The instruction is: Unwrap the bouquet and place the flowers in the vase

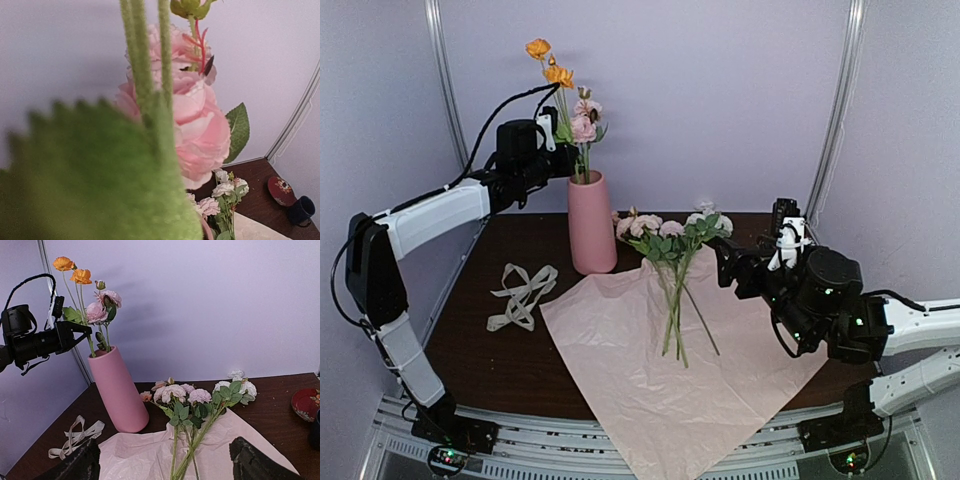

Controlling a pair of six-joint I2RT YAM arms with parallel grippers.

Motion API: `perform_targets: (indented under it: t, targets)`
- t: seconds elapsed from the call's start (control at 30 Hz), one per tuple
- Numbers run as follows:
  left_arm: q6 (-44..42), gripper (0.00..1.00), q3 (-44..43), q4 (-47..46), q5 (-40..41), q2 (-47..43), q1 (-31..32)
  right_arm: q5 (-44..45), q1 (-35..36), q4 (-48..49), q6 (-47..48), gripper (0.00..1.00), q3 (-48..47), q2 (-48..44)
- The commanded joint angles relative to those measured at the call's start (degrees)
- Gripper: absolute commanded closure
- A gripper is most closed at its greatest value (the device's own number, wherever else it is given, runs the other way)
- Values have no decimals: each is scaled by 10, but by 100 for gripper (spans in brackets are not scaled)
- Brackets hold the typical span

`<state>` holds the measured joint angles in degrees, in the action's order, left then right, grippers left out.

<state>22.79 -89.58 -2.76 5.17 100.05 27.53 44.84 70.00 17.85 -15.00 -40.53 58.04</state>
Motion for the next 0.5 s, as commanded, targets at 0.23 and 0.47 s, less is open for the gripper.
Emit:
perform_targets:
  t: [0.23,0.47]
  targets:
    - [2,47,27,-4,-16,-36,-4,1,-7,-5,17,10,-17,17]
    - [8,4,67,13,-18,-108,-4,0,-12,-9,28,9,-32,24]
